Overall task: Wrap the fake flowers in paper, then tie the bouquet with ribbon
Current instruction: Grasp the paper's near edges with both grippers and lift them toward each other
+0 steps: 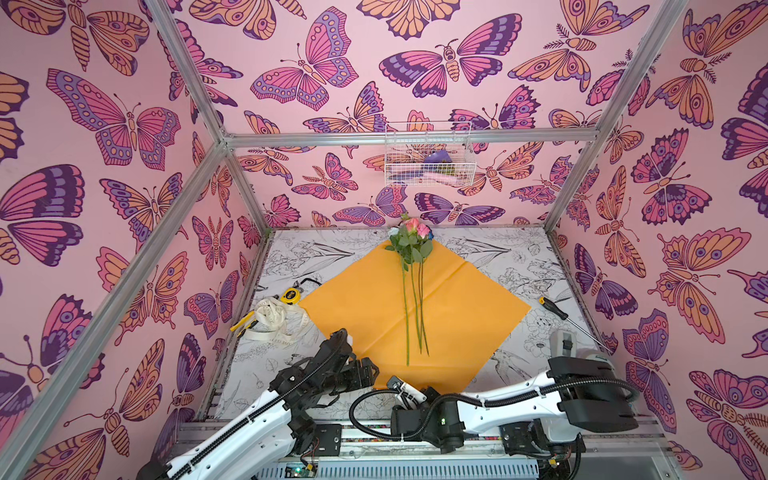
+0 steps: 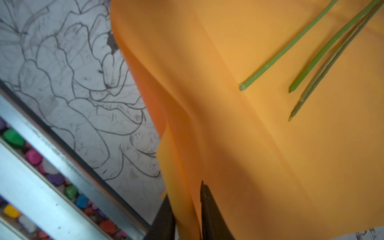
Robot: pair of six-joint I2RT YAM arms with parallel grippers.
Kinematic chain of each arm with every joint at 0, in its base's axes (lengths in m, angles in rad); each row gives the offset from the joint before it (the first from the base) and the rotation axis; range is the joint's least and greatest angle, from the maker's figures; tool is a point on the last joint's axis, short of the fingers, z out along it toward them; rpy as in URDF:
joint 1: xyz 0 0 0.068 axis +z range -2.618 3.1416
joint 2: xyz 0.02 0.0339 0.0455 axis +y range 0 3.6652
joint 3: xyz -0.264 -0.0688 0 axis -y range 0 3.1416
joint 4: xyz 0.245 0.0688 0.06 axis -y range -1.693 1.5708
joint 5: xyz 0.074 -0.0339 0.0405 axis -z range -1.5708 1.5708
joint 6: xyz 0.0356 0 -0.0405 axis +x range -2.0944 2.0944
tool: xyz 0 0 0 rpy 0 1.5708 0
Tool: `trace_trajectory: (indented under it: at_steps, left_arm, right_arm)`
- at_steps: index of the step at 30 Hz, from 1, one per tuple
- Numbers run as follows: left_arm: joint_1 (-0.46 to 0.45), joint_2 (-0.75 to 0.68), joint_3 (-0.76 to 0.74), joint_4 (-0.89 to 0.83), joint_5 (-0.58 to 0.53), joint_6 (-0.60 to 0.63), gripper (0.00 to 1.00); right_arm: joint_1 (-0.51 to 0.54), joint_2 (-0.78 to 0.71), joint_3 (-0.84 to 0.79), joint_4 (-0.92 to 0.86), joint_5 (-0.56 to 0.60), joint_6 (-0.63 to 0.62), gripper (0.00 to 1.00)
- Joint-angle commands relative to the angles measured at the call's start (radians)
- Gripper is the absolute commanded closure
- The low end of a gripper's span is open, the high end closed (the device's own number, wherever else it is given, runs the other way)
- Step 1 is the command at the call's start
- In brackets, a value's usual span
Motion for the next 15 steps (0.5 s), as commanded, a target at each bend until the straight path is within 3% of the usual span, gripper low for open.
trace_trajectory:
  at_steps: [1,4,7,12,15]
  left_arm:
    - [-0.008,-0.039,-0.027,0.094,0.073,0.113,0.21]
    - [-0.014,-0.059,-0.03,0.166,0.085,0.194,0.23]
    - [-0.016,-0.059,-0.083,0.288,0.128,0.268,0.22]
    - [-0.015,0.007,-0.187,0.56,0.197,0.271,0.22]
    - [-0.015,0.076,-0.182,0.598,0.21,0.304,0.22]
  right_arm:
    - [-0.039,-0.035,-0.016,0.044,0.011,-0.029,0.78]
    - [-0.072,-0.064,-0.032,0.08,-0.038,-0.064,0.79]
    - [-0.12,-0.106,-0.054,0.103,-0.1,-0.082,0.87]
    - [-0.221,-0.189,-0.131,0.182,-0.243,-0.113,0.97]
    - [-0.274,-0.238,-0.164,0.219,-0.32,-0.129,0.99]
